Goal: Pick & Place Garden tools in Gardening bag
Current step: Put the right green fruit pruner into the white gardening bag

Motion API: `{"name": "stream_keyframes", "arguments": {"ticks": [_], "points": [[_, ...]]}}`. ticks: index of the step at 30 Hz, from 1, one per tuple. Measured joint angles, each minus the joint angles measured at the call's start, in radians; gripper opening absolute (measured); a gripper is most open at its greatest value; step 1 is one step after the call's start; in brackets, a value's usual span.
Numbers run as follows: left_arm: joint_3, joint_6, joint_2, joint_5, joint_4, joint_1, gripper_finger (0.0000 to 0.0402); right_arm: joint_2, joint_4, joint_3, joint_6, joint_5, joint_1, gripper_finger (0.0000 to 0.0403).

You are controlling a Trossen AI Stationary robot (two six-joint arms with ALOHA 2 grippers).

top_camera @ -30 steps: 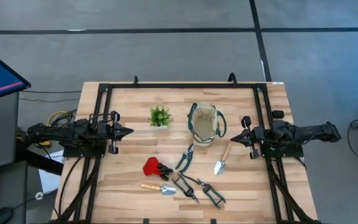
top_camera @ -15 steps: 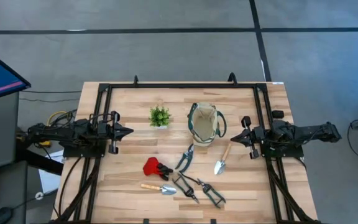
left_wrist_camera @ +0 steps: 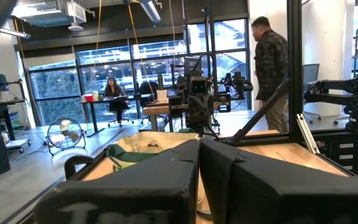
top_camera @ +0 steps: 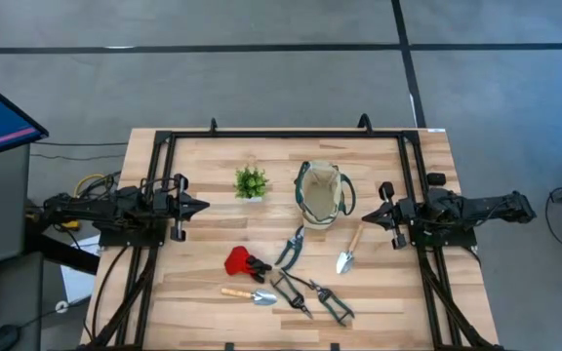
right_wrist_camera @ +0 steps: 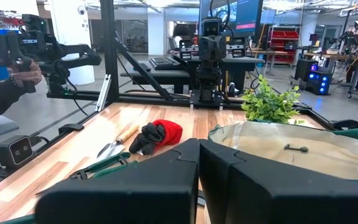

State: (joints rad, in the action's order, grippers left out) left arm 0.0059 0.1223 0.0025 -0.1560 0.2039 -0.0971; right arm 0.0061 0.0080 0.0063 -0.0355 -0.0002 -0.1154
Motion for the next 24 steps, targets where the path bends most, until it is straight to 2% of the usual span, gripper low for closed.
{"name": "stream_keyframes", "arguments": {"ticks": [18,24], "points": [[0.000,-0.057,0.000,0.001,0.050,0.000,0.0003,0.000,0.056,0.000,0.002,0.001,0.000,0.0000],[0.000,-0.060,0.057,0.005,0.088,0.000,0.0003,0.000,0.134,0.000,0.002,0.001,0.000,0.0000]]}}
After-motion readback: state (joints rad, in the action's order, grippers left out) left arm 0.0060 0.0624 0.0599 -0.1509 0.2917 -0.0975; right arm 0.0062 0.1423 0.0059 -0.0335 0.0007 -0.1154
